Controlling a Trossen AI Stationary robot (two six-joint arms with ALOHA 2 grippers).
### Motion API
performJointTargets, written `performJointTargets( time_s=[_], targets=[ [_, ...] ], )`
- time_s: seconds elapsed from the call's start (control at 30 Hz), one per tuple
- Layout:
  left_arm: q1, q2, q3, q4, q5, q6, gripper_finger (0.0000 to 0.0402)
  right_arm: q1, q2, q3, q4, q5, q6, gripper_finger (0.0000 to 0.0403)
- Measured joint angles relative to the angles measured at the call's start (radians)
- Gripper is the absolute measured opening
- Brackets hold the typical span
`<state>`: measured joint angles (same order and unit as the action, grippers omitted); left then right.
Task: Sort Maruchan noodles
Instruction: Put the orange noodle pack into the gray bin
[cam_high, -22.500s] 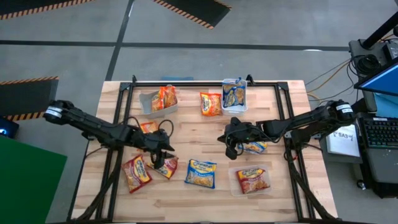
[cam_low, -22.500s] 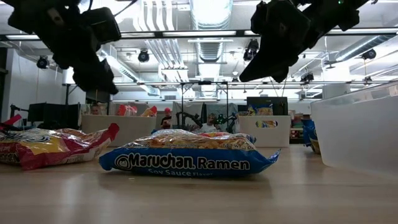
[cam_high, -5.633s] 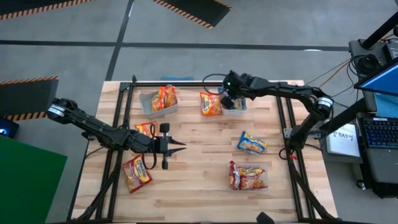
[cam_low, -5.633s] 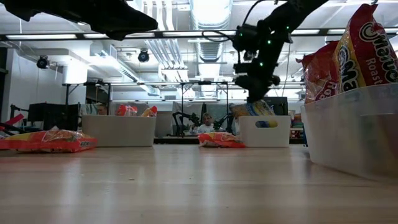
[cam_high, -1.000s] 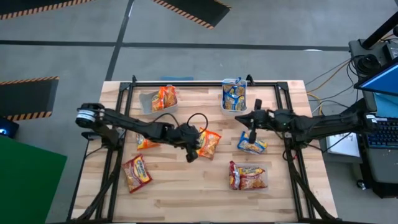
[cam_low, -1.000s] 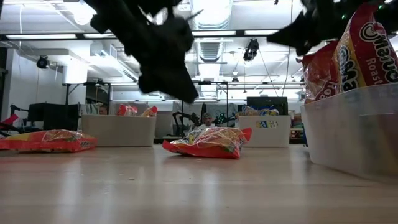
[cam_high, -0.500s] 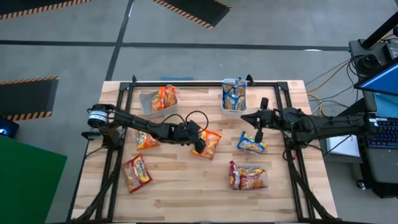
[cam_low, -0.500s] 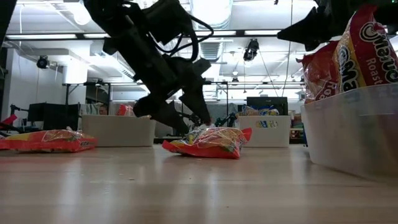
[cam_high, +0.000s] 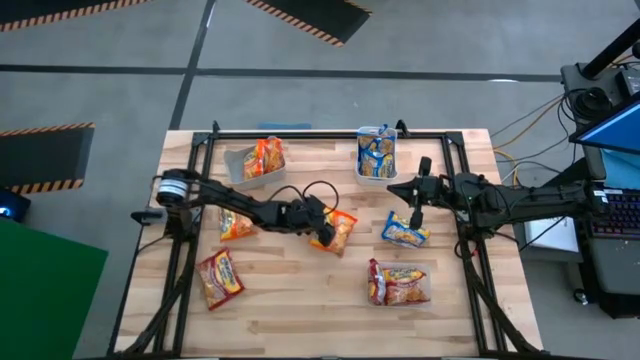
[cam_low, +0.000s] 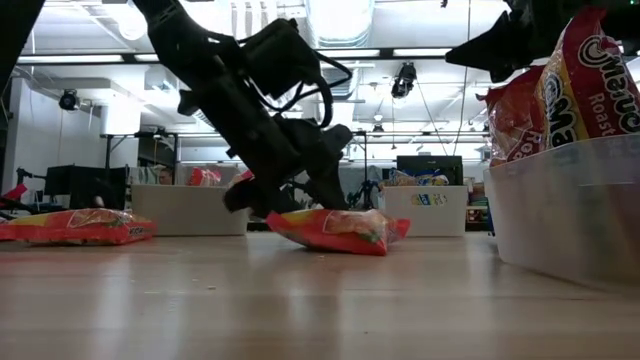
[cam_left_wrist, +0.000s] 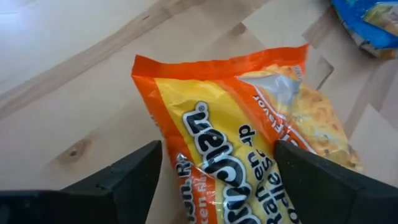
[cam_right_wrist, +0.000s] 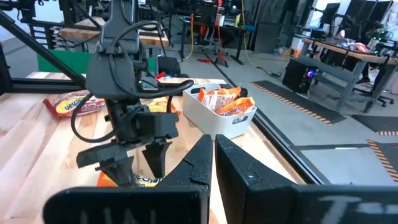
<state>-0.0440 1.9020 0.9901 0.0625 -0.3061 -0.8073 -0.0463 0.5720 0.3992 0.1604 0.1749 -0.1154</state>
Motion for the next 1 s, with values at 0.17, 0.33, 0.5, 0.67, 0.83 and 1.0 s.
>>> performJointTargets(
  time_s=[0.17, 0.33, 0.5, 0.67, 0.83, 1.0],
  targets=[
    [-0.002, 0.009, 0.000, 0.022, 0.000, 0.007, 0.0256, 0.000, 0.000, 0.000, -0.007, 0.000, 0.000, 0.0009],
    [-0.006, 0.003, 0.000, 0.018, -0.001, 0.024, 0.0195, 0.000, 0.000, 0.000, -0.018, 0.001, 0.000, 0.0009],
    [-0.008, 0.001, 0.000, 0.017, -0.002, 0.039, 0.0122, 0.000, 0.000, 0.000, -0.018, 0.001, 0.003, 0.0009],
    [-0.008, -0.004, 0.000, 0.017, -0.002, 0.039, 0.0064, 0.000, 0.000, 0.000, -0.025, 0.001, 0.003, 0.0009],
    [-0.013, -0.032, 0.000, 0.007, 0.001, 0.062, 0.0040, 0.000, 0.000, 0.000, -0.026, 0.002, 0.003, 0.0009],
    [-0.014, -0.110, -0.001, -0.049, -0.012, 0.121, 0.0039, 0.000, 0.000, 0.000, -0.030, 0.008, 0.003, 0.0009]
  ],
)
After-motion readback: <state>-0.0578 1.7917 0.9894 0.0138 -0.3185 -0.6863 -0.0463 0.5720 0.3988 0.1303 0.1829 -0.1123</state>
